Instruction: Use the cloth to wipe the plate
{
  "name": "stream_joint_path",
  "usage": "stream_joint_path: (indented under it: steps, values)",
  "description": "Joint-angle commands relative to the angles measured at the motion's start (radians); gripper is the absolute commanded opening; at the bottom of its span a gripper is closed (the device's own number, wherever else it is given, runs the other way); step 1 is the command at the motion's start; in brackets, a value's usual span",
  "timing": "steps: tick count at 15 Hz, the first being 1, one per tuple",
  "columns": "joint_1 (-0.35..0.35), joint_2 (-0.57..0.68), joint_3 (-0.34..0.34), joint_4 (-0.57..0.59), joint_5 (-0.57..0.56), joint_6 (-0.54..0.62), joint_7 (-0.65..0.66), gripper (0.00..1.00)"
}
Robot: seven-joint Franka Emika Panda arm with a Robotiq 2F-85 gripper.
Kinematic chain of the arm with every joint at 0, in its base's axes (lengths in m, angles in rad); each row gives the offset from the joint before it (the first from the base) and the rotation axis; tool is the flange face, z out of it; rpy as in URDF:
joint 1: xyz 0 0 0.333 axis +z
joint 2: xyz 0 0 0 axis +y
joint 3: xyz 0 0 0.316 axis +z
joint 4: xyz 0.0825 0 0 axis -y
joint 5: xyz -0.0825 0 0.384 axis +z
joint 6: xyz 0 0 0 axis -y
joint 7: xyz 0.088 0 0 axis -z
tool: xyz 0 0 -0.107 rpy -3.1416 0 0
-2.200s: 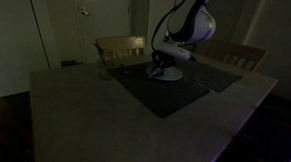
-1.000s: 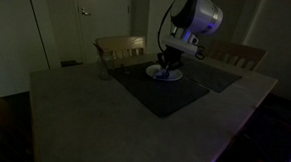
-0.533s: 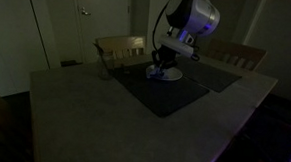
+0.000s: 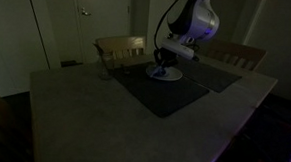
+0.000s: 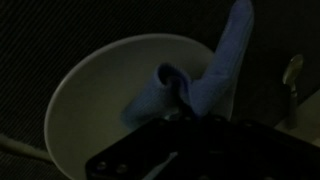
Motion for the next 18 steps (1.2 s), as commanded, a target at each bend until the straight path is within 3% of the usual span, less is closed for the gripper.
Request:
stream_joint_path:
  steps: [1,5,10,15,18]
  values:
    - [0.055,-0.011,-0.091,-0.016,-0.046,0.042,-0.01,0.02]
    - [0.111,-0.05,-0.181,-0.036,-0.1,0.012,-0.015,0.02]
    - [0.001,-0.123,-0.02,-0.023,-0.071,-0.25,-0.084,0.02]
    - [0.012,-0.172,-0.002,0.003,-0.083,-0.563,-0.11,0.02]
    - [0.023,-0.187,0.025,0.038,-0.063,-0.666,-0.146,0.02]
